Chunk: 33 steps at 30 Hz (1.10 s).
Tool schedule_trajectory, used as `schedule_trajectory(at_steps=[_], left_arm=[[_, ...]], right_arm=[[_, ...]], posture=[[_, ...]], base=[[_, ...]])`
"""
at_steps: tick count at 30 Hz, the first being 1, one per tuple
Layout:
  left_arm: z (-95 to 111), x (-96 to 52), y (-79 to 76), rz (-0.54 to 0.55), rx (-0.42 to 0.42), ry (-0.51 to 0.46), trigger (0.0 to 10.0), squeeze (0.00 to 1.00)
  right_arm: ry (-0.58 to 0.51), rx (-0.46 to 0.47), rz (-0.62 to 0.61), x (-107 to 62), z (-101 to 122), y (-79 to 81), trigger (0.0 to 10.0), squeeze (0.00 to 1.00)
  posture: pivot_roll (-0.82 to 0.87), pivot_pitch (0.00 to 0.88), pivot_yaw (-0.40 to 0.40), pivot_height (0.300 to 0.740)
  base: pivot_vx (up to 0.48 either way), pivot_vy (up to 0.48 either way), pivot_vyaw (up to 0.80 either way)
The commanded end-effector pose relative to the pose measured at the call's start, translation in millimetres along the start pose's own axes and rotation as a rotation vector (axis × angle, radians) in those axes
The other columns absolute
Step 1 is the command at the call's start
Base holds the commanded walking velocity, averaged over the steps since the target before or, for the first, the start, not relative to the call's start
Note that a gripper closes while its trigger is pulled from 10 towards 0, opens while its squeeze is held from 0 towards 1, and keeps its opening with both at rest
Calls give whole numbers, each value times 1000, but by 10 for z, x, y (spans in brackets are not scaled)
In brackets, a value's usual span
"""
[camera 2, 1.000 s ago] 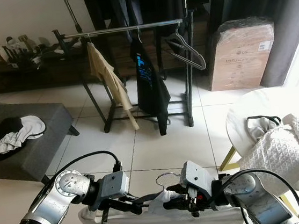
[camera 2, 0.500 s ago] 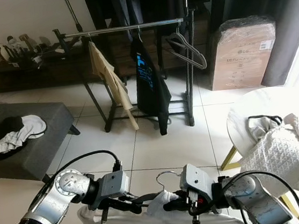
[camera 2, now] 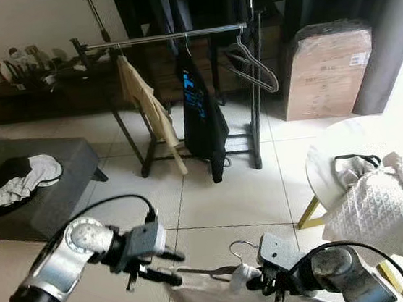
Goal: Hang hanger
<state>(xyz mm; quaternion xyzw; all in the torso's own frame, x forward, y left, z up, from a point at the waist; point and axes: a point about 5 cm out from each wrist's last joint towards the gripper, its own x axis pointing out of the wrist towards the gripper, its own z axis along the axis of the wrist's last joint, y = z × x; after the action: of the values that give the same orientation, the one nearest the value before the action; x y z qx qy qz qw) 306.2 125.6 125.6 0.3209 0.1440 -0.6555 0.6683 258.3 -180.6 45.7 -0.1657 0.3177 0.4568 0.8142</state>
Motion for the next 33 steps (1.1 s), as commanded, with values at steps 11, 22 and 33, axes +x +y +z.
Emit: schedule_trajectory(at_steps=[11, 22, 33], left_arm=[[-232, 241, 142, 543, -194, 113, 10000, 1000], [-329, 326, 235, 998, -415, 158, 10000, 0], [-264, 392, 349, 1122, -421, 121, 10000, 0]], right_arm=[[-220, 267, -263, 15, 312, -138, 0, 0], [-283, 224, -206, 6, 561, 5, 0, 0], [-320, 170, -124, -33, 699, 164, 0, 0]], posture=[[-174, 133, 92, 740], [-176, 137, 88, 740], [-195, 128, 82, 740]], base=[[0, 0, 0], [0, 0, 0], [0, 0, 0]])
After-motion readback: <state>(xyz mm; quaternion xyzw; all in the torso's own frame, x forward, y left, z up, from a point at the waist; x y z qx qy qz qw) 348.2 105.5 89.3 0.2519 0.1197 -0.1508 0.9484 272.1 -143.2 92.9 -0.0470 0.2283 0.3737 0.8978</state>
